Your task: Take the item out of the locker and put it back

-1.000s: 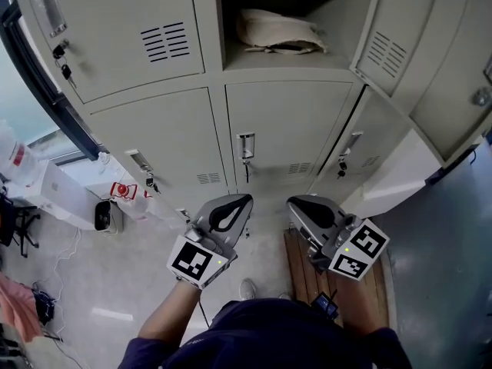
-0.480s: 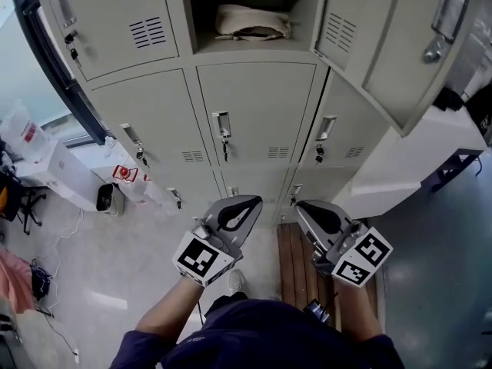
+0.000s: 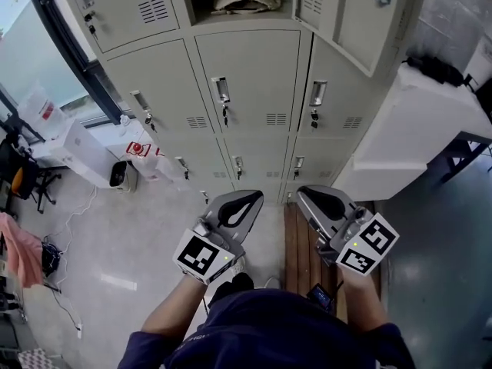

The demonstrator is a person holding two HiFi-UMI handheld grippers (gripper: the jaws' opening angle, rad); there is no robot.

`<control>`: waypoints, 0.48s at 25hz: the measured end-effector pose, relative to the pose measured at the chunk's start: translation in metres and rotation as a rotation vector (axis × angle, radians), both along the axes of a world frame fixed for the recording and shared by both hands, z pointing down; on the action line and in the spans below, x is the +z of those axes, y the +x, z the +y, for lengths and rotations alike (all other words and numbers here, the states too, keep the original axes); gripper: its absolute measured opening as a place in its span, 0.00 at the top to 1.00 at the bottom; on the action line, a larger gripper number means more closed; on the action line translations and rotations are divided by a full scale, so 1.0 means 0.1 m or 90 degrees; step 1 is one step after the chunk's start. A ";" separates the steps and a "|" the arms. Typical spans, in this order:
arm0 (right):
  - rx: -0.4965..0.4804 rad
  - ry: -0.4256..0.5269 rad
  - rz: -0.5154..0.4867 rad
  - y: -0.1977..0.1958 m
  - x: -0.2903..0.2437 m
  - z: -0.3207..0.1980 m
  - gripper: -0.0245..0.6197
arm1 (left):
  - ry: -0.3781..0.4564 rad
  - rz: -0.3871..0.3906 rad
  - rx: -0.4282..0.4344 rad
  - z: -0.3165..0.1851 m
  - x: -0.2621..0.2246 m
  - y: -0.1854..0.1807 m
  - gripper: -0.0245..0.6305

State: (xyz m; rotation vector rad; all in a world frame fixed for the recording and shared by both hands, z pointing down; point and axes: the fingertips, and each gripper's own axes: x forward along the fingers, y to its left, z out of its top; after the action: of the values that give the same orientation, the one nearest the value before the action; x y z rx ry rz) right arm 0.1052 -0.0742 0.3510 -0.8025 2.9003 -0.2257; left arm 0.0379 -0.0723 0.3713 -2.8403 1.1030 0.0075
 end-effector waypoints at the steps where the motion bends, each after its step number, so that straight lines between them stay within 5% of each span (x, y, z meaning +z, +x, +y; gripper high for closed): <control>1: -0.004 0.003 -0.004 -0.01 -0.01 0.05 0.95 | -0.001 -0.004 -0.006 0.05 -0.01 -0.01 0.96; 12: -0.001 0.016 -0.017 -0.11 -0.13 0.20 0.95 | 0.016 -0.022 -0.027 0.21 -0.16 -0.23 0.96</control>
State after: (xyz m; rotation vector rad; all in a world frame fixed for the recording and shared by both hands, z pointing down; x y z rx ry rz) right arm 0.0938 -0.0542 0.3385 -0.7882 2.8730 -0.1990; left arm 0.0149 -0.0518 0.3549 -2.7839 1.1469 -0.0296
